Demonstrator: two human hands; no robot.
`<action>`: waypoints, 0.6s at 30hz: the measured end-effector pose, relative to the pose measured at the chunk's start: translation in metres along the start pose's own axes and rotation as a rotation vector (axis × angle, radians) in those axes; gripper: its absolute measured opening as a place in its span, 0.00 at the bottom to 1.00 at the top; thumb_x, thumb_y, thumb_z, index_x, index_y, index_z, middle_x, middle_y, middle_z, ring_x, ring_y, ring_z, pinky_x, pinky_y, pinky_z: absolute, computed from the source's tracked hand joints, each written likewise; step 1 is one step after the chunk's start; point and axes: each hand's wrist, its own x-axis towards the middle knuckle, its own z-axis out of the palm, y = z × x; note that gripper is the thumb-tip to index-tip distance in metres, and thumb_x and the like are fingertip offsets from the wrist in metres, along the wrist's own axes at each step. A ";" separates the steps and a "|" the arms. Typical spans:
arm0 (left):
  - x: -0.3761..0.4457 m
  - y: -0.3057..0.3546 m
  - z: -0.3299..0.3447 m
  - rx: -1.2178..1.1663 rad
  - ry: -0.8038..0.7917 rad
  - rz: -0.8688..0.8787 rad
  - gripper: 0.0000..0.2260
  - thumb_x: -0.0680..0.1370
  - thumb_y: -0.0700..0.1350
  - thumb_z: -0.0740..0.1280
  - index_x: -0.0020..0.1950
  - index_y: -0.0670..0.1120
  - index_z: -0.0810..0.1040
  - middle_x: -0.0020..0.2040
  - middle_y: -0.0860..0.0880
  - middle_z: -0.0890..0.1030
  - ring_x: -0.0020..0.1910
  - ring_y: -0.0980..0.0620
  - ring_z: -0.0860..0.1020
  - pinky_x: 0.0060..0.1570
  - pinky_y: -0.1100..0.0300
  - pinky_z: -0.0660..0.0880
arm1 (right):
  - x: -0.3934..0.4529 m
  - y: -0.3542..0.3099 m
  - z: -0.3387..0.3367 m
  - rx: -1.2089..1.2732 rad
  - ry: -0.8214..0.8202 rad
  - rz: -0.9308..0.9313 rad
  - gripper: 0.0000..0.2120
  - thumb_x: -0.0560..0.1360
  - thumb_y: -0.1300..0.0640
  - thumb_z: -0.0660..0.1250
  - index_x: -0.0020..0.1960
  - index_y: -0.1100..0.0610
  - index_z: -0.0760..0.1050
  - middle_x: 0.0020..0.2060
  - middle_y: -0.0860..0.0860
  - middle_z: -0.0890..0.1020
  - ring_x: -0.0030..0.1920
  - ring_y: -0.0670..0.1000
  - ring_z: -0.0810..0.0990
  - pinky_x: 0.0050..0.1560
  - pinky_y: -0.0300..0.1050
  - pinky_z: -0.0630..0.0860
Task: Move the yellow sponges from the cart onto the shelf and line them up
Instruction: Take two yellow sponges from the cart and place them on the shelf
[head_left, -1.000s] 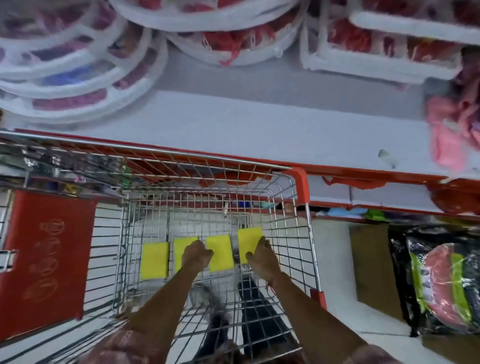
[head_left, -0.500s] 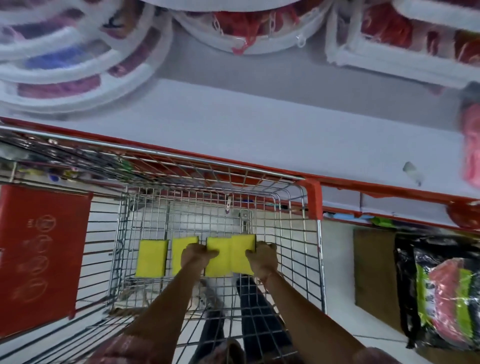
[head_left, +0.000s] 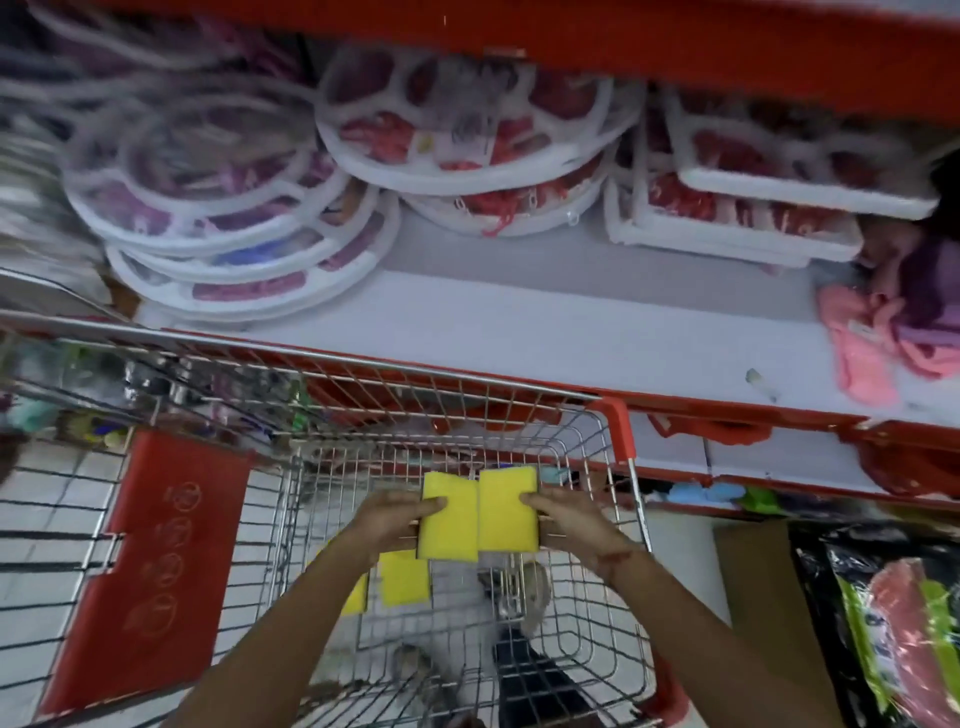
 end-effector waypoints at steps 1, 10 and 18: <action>-0.011 0.012 -0.005 0.013 -0.016 0.027 0.16 0.70 0.45 0.75 0.54 0.40 0.78 0.58 0.41 0.81 0.59 0.42 0.79 0.61 0.49 0.76 | -0.012 -0.012 -0.002 0.023 -0.018 -0.024 0.08 0.75 0.58 0.68 0.52 0.60 0.79 0.52 0.56 0.83 0.50 0.54 0.82 0.53 0.48 0.81; -0.102 0.100 -0.023 -0.010 -0.095 0.335 0.22 0.71 0.46 0.74 0.62 0.39 0.77 0.58 0.41 0.82 0.53 0.47 0.81 0.50 0.56 0.78 | -0.096 -0.113 -0.022 0.084 -0.105 -0.274 0.18 0.75 0.57 0.68 0.62 0.63 0.76 0.59 0.59 0.82 0.55 0.57 0.82 0.47 0.43 0.83; -0.183 0.195 -0.024 0.012 -0.125 0.545 0.24 0.68 0.47 0.76 0.61 0.40 0.78 0.57 0.41 0.83 0.53 0.45 0.82 0.51 0.52 0.79 | -0.180 -0.206 -0.040 -0.027 -0.075 -0.520 0.14 0.74 0.54 0.69 0.56 0.61 0.80 0.52 0.55 0.85 0.48 0.55 0.86 0.48 0.48 0.82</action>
